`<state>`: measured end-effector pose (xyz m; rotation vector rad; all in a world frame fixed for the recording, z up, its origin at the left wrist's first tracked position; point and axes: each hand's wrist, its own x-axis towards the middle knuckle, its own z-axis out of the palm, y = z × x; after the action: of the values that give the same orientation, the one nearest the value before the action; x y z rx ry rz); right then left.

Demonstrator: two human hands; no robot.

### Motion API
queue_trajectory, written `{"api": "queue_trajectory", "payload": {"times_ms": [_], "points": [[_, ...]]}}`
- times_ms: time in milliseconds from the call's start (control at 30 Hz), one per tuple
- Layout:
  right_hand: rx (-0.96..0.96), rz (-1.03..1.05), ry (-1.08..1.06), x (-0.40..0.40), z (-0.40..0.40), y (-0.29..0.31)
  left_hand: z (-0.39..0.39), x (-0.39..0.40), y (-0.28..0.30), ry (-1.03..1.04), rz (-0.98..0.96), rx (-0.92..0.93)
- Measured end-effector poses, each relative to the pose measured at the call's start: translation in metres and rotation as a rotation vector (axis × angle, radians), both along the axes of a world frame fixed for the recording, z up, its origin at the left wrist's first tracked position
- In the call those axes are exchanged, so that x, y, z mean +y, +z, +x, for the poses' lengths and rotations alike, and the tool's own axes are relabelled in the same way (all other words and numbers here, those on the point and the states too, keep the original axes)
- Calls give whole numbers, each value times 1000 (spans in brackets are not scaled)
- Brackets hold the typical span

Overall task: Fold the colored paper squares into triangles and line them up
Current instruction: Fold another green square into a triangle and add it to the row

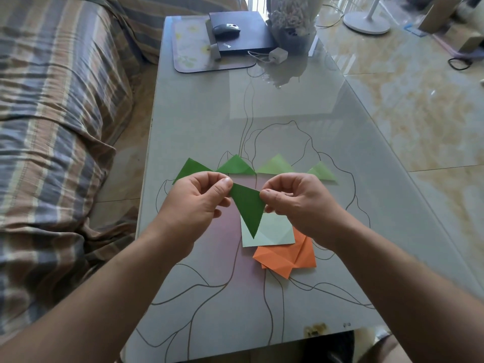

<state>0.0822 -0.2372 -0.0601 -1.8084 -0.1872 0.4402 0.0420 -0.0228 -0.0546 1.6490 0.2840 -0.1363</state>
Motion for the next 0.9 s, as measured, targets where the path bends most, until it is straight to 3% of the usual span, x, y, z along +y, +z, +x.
{"api": "queue_trajectory", "payload": {"times_ms": [433, 600, 800, 900], "points": [[35, -12, -47, -3, 2, 2, 5, 6, 2, 23, -44, 5], [49, 70, -279, -3, 3, 6, 6, 6, 2, 124, -113, -86], [389, 215, -138, 16, -10, 10, -7, -13, -1, 37, 154, -328], [442, 319, -164, 24, -15, 7, -13, -24, -10, -56, 368, -441]]}}
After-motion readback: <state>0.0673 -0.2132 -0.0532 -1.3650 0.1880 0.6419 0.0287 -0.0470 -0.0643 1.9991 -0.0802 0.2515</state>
